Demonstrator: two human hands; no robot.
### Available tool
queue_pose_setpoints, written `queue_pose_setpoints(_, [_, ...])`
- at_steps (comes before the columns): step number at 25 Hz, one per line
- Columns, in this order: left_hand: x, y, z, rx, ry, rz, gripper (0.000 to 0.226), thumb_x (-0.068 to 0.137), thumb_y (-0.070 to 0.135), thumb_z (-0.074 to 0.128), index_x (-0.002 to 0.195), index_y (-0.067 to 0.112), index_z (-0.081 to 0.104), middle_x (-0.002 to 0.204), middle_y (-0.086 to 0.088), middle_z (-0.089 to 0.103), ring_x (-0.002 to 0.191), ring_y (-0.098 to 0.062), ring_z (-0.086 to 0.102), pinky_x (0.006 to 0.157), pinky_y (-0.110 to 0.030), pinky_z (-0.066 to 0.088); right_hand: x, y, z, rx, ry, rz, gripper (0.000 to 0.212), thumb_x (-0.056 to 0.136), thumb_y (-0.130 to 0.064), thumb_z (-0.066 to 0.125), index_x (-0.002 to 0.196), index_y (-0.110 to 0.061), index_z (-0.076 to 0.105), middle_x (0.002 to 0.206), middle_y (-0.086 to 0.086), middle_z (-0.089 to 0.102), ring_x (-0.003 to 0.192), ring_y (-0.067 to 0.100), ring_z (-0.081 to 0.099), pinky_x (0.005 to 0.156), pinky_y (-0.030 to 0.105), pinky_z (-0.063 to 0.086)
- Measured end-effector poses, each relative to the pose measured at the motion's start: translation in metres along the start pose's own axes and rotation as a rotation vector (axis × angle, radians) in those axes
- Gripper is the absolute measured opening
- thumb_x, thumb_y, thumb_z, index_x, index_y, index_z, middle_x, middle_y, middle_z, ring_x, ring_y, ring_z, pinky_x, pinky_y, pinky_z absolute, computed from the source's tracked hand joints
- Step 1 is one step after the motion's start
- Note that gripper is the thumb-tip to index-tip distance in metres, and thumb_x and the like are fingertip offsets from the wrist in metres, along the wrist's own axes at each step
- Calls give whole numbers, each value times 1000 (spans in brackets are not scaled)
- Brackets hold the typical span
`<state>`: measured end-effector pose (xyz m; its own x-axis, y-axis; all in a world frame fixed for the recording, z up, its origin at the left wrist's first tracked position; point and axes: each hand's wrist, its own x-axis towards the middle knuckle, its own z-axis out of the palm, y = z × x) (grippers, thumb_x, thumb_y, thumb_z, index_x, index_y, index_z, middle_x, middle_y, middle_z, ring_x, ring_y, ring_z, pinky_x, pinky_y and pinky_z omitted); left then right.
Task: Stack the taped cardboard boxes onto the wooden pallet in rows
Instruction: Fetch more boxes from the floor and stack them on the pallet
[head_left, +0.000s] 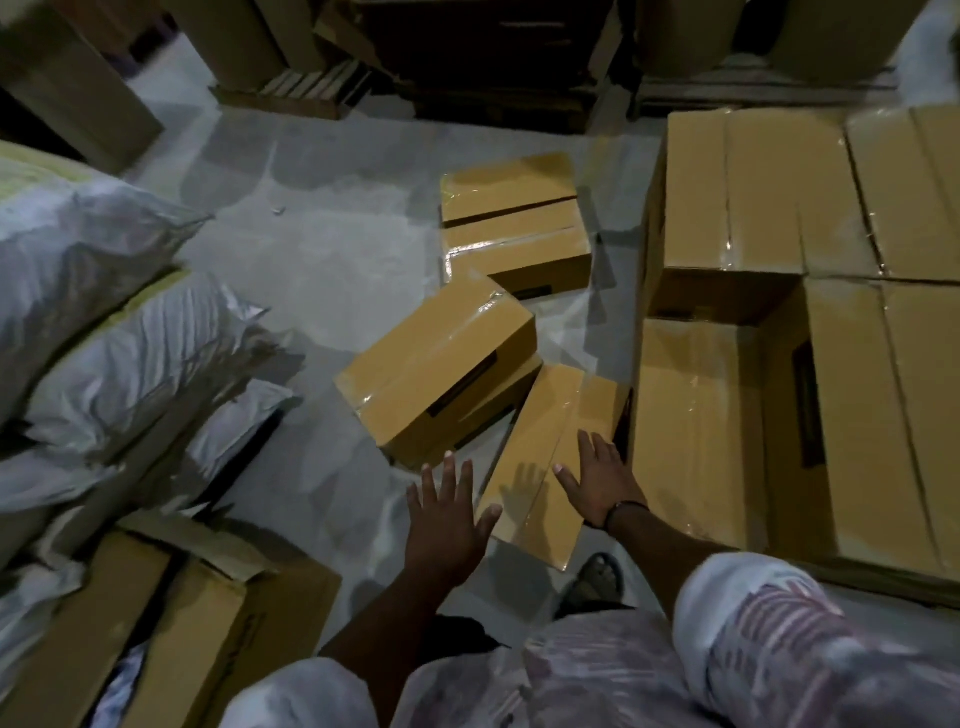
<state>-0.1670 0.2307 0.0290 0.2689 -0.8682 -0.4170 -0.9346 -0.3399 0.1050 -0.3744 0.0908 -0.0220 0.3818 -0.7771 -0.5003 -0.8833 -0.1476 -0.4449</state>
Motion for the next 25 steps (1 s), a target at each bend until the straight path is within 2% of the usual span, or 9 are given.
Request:
queue_pose_setpoints(4, [50,17,9,-67,-66,108,103,85,83,-12,165,20,3,172,-11,-2,157,-40,1,125,-56,3,15,-1,19,137,26,123,79,102,-63,31,161,-15,8,168,10,10,153,33,13,123,43,19])
queue_pose_setpoints(7, [88,20,31,-74,-155,168,104,82,85,-12,164,24,-2,172,-10,-5,157,-38,-3,126,-55,2,27,12,48,250,65,249,80,101,-64,32,161,-17,7,169,9,10,154,30,13,123,44,22])
queue_pose_setpoints(9, [126,10,52,-13,-208,233,101,83,84,-11,164,25,-4,172,-11,-4,157,-39,-3,126,-58,6,49,21,71,276,69,327,80,102,-62,34,162,-18,5,169,7,7,155,27,10,124,43,18])
queue_pose_setpoints(12, [197,-10,104,77,-254,321,93,93,80,2,165,22,8,172,-13,6,156,-44,3,123,-63,13,89,33,122,263,84,410,80,101,-62,34,162,-20,4,170,1,4,156,23,5,124,42,16])
queue_pose_setpoints(15, [280,-24,166,140,-314,401,87,96,77,14,165,26,-1,171,-12,-8,156,-44,-4,125,-61,4,149,55,187,247,48,472,84,96,-71,28,161,-24,4,170,-2,1,156,23,1,122,48,23])
queue_pose_setpoints(18, [349,-38,232,200,-332,412,86,97,74,28,159,39,-20,165,-11,-33,154,-45,-14,123,-60,1,208,77,240,243,27,538,79,100,-63,35,161,-23,6,170,1,-1,156,26,-3,125,46,13])
queue_pose_setpoints(20, [381,-44,267,252,-326,436,95,95,71,43,156,45,-25,159,-12,-43,152,-48,-19,123,-65,1,240,92,262,271,15,581,78,101,-60,37,161,-25,3,170,1,-8,155,27,-9,126,48,7])
queue_pose_setpoints(23, [424,-46,310,294,-309,451,104,89,73,52,156,46,-22,159,-10,-45,150,-49,-24,121,-69,5,277,117,291,226,20,579,80,101,-59,39,161,-25,0,169,2,-14,154,29,-15,124,53,4])
queue_pose_setpoints(25, [446,-41,328,232,-320,432,109,86,73,57,157,45,-20,161,-8,-41,149,-51,-23,122,-69,2,300,135,301,184,56,579,81,99,-59,44,161,-25,3,168,2,-15,154,33,-13,123,57,8])
